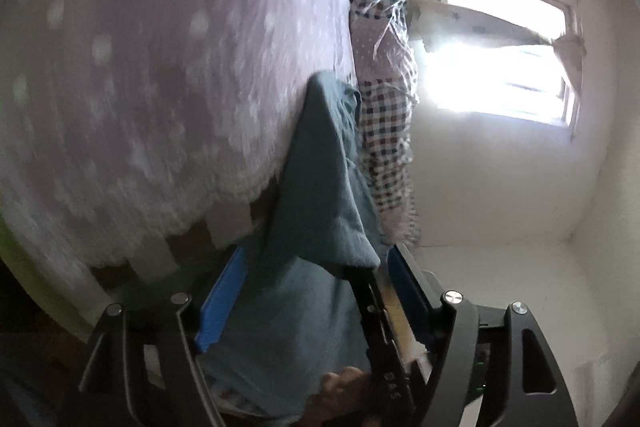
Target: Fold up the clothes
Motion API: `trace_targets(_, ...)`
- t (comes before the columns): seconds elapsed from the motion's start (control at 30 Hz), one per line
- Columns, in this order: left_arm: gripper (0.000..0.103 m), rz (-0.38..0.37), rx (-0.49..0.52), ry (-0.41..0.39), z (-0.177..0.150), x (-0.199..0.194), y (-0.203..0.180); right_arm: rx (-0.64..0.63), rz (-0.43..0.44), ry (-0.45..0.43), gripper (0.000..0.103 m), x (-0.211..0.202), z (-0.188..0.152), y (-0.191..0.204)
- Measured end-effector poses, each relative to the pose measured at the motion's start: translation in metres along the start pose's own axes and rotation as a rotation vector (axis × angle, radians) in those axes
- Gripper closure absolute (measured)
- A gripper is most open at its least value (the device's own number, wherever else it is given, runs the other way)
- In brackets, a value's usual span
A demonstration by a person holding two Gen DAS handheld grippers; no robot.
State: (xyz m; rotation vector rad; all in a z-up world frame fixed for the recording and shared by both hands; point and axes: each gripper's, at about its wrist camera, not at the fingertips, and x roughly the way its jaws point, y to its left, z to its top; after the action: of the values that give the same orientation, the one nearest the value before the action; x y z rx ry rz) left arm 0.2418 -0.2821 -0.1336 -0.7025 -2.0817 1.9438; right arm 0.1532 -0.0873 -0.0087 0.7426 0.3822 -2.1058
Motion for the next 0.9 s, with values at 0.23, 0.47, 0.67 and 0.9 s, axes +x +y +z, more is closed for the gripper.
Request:
trace_targets(0.23,0.026,-0.145,-0.145,-0.005,-0.008,0.014,0.01,0.0,0.012,-0.019,0.097,-0.001,0.002,0.005)
trace_targets(0.47,0.026,-0.17,-0.193,-0.054,-0.002,0.023,0.012,-0.018,0.021,-0.026,0.097,-0.003,0.001,0.012)
trace_targets(0.67,0.026,-0.213,-0.28,-0.041,-0.009,0.027,0.025,-0.026,0.029,-0.035,0.097,-0.007,0.002,0.017)
trace_targets(0.9,0.031,-0.193,-0.257,-0.143,0.003,0.014,0.023,-0.057,0.02,-0.042,0.097,-0.013,0.0,0.022)
